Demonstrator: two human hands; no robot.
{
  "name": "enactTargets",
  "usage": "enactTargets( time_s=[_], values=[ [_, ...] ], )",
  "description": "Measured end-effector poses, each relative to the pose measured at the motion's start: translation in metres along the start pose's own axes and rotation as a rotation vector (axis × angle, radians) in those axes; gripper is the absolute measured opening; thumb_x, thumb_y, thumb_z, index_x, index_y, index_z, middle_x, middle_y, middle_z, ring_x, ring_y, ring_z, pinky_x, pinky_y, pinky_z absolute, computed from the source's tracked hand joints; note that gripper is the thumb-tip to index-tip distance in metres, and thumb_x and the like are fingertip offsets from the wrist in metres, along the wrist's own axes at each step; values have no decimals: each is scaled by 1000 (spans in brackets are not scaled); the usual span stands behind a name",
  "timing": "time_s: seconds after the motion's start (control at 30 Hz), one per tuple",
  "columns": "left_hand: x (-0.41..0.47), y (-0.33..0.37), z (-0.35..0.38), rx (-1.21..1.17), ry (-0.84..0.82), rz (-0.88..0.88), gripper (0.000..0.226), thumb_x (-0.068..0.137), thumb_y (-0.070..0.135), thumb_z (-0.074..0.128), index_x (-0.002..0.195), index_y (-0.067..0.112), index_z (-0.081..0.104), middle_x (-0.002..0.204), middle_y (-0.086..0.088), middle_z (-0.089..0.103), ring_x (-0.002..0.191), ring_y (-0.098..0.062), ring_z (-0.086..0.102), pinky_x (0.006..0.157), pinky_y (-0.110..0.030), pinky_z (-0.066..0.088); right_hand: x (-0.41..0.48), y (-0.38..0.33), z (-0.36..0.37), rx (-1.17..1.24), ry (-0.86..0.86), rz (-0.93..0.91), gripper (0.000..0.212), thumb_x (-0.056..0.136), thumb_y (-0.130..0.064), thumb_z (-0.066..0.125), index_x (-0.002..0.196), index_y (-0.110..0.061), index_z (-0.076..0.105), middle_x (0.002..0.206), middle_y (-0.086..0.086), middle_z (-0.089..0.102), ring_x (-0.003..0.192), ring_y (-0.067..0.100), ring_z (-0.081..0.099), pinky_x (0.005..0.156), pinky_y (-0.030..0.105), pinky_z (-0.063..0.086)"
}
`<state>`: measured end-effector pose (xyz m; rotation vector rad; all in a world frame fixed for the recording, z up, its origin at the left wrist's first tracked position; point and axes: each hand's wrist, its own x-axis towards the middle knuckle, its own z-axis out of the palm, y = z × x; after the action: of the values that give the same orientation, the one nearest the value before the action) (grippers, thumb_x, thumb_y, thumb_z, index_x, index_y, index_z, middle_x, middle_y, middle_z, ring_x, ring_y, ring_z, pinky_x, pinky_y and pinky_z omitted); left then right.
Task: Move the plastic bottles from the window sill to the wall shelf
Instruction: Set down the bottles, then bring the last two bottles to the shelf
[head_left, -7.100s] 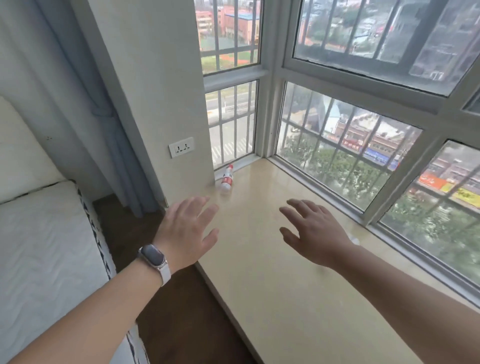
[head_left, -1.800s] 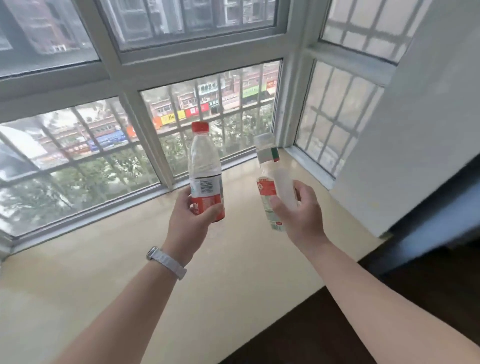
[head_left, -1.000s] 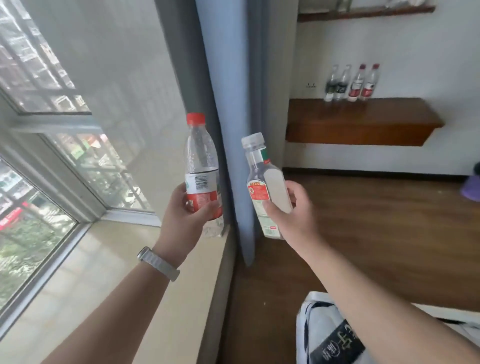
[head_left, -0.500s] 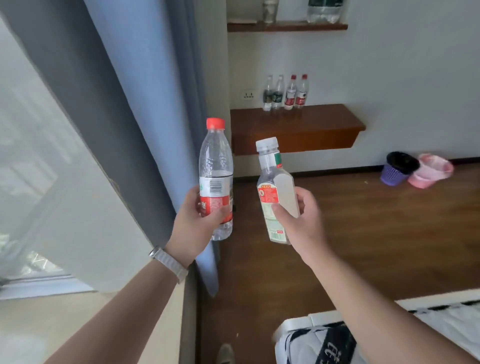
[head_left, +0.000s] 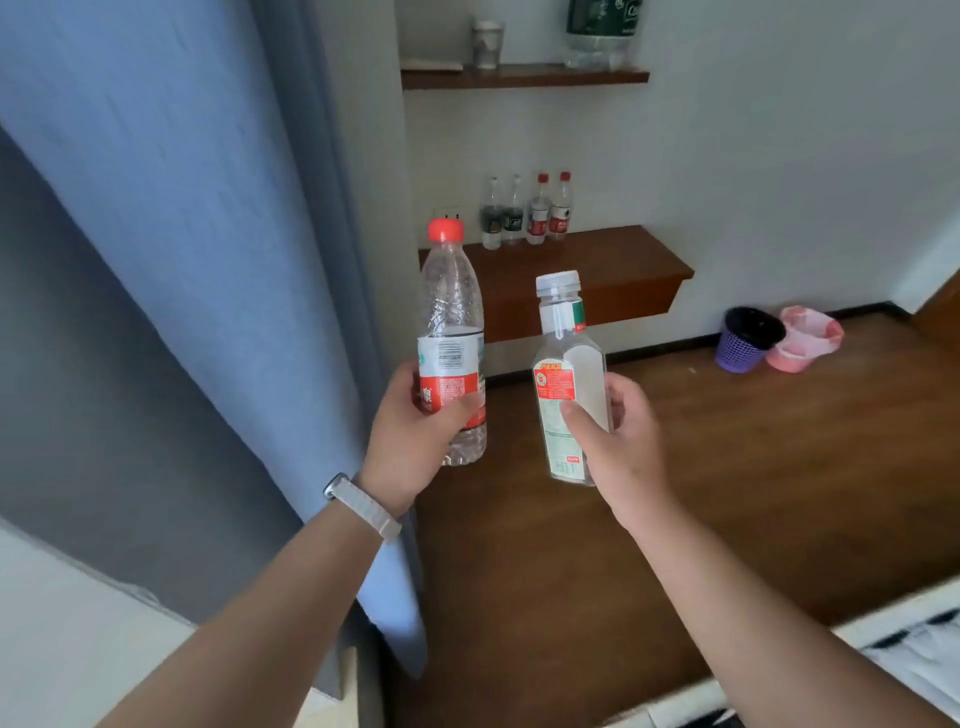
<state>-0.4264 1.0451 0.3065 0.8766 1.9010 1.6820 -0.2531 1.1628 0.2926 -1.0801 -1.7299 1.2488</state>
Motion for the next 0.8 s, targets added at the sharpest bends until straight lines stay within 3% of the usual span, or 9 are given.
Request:
enactTargets(
  time_s=[0.2, 0.53, 0.7, 0.8],
  values=[
    [39, 3, 22, -16, -27, -7, 60, 82, 29, 80, 134, 26, 52, 120, 9, 68, 106, -12, 68, 90, -32, 57, 40, 3, -7, 34, 59, 38, 47, 81, -41, 75, 120, -37, 50, 114, -15, 59, 104, 10, 60, 90, 44, 56],
    [136, -4, 80, 64, -60, -59, 66, 84, 34, 77, 142, 30, 44, 130, 10, 62, 114, -13, 63, 97, -39, 55, 149, 33, -7, 57, 62, 105, 49, 80, -44, 75, 122, -38, 49, 114, -19, 58, 106, 10, 59, 94, 44, 53],
    [201, 2, 128, 88, -104, -95, 66, 85, 34, 75, 143, 32, 41, 131, 11, 59, 116, -13, 62, 94, -31, 54, 223, 33, -29, 49, 94, 119, 51, 81, -44, 74, 124, -37, 47, 113, -20, 56, 103, 7, 58, 96, 42, 53],
    [233, 13, 158, 91, -134, -84, 67, 85, 34, 75, 143, 32, 40, 132, 11, 59, 117, -12, 61, 98, -39, 53, 263, 34, -51, 27, 111, 132, 52, 81, -45, 73, 126, -37, 46, 116, -17, 56, 103, 8, 57, 96, 43, 52]
  ],
)
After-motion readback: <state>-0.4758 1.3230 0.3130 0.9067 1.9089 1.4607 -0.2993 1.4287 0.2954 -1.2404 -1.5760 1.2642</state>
